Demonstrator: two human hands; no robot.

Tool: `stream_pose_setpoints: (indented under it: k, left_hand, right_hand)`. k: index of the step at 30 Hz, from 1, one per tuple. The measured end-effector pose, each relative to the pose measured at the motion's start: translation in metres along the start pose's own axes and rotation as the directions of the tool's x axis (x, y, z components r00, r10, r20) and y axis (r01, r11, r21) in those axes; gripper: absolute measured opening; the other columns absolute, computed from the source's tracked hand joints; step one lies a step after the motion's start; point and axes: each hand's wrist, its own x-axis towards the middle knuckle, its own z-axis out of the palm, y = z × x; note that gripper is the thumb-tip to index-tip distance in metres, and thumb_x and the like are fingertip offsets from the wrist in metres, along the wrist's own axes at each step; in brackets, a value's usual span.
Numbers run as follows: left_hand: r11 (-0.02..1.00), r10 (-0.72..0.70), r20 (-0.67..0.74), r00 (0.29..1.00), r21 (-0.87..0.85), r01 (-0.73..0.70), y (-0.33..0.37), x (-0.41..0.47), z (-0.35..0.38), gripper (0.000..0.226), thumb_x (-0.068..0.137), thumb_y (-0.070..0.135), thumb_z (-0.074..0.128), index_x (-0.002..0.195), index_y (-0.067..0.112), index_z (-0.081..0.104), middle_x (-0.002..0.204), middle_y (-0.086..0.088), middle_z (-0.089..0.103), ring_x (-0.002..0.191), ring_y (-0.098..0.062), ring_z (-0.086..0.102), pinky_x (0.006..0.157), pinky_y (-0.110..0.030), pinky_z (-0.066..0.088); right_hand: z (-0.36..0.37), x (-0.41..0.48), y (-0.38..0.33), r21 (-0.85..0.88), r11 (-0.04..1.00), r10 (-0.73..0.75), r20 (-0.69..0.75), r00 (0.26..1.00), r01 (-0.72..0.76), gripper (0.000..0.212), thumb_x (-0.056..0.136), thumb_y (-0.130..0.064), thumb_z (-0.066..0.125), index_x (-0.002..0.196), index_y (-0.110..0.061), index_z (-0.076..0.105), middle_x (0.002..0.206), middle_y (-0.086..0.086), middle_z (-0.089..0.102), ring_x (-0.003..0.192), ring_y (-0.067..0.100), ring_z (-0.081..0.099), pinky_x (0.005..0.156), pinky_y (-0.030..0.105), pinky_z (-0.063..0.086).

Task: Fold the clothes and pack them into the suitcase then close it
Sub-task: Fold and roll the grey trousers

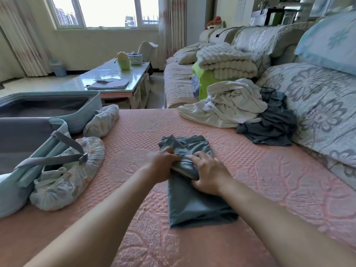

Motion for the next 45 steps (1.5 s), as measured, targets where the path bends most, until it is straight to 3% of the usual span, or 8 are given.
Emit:
stream_pose_setpoints:
  k: [7,12,16,20,30,35,40,45]
  left_hand:
    - [0.684,-0.159,-0.413,0.897,-0.701,-0.202,0.020,0.042,-0.016,0.056,0.084,-0.004,0.059,0.134,0.019,0.057,0.141,0.000,0.050,0.119,-0.020,0.057,0.101,-0.032,0.049]
    - [0.885,-0.132,-0.143,0.981,-0.462,0.052,0.027,0.034,0.021,0.048,0.095,0.026,0.056,0.140,0.033,0.041,0.151,0.006,0.031,0.125,-0.021,0.050,0.093,-0.037,0.049]
    - [0.957,-0.042,0.235,0.971,-0.269,0.107,0.029,0.022,0.037,0.068,0.097,0.062,0.037,0.156,0.039,0.012,0.166,0.003,0.002,0.152,-0.021,0.001,0.122,-0.041,0.007]
    - [0.978,-0.022,0.267,0.963,-0.196,0.077,0.031,0.012,0.035,0.077,0.091,0.076,0.031,0.154,0.047,-0.002,0.166,0.001,-0.011,0.152,-0.023,-0.012,0.122,-0.046,-0.002]
    - [0.961,0.244,0.201,0.949,-0.182,-0.208,0.057,-0.030,0.025,0.094,0.077,0.085,0.044,0.154,0.047,0.005,0.166,0.004,-0.004,0.152,-0.024,-0.010,0.123,-0.050,-0.002]
    - [0.940,0.341,0.271,0.900,-0.098,-0.327,0.061,-0.049,0.017,0.114,0.062,0.091,0.055,0.153,0.049,0.000,0.166,0.001,-0.008,0.151,-0.026,-0.012,0.119,-0.059,-0.002]
    - [0.885,0.429,0.016,0.903,-0.208,-0.417,0.063,-0.055,0.007,0.056,0.071,0.063,0.067,0.119,0.039,0.053,0.124,0.010,0.049,0.118,-0.014,0.042,0.100,-0.035,0.039]
    - [0.878,0.359,0.142,0.923,-0.387,-0.282,0.062,-0.061,-0.005,0.009,0.079,0.031,0.061,0.088,0.030,0.063,0.088,0.013,0.062,0.082,-0.010,0.055,0.073,-0.028,0.050]
  right_hand:
    - [-0.014,0.018,0.033,0.344,0.848,0.476,-0.157,0.866,-0.404,0.022,0.088,-0.028,0.056,0.107,-0.019,0.062,0.099,0.011,0.069,0.095,0.034,0.065,0.073,0.036,0.048]
    - [-0.008,0.009,0.074,0.204,0.645,0.727,0.134,0.674,-0.736,0.060,0.087,-0.024,0.053,0.141,-0.010,0.030,0.126,0.017,0.059,0.113,0.035,0.059,0.080,0.038,0.047]
    - [-0.006,0.001,0.069,0.140,0.915,0.391,-0.087,0.916,-0.377,0.069,0.080,-0.010,0.049,0.146,-0.024,0.039,0.145,0.007,0.044,0.129,0.028,0.042,0.106,0.044,0.037]
    - [-0.005,-0.002,0.055,0.027,0.999,-0.032,0.130,0.991,0.029,0.056,0.083,-0.010,0.052,0.127,-0.045,0.056,0.138,-0.013,0.049,0.129,0.017,0.042,0.110,0.040,0.033]
    - [-0.027,-0.034,0.068,-0.190,0.980,-0.040,0.112,0.993,0.061,0.017,0.084,-0.016,0.058,0.081,-0.032,0.052,0.090,-0.010,0.052,0.088,0.015,0.047,0.097,0.033,0.038]
    - [-0.030,-0.048,0.058,-0.358,0.934,0.100,0.256,0.962,-0.002,0.033,0.087,-0.027,0.060,0.118,-0.036,0.055,0.121,0.000,0.051,0.118,0.022,0.044,0.107,0.038,0.030]
    - [-0.043,-0.058,0.037,0.027,1.000,-0.003,0.262,0.965,-0.004,0.040,0.077,-0.023,0.059,0.110,-0.041,0.046,0.114,-0.006,0.042,0.109,0.018,0.048,0.100,0.039,0.042]
    - [-0.053,-0.073,0.031,0.039,0.999,0.003,0.547,0.837,-0.029,0.035,0.079,-0.017,0.067,0.104,-0.038,0.054,0.108,-0.006,0.040,0.096,0.017,0.051,0.067,0.029,0.045]
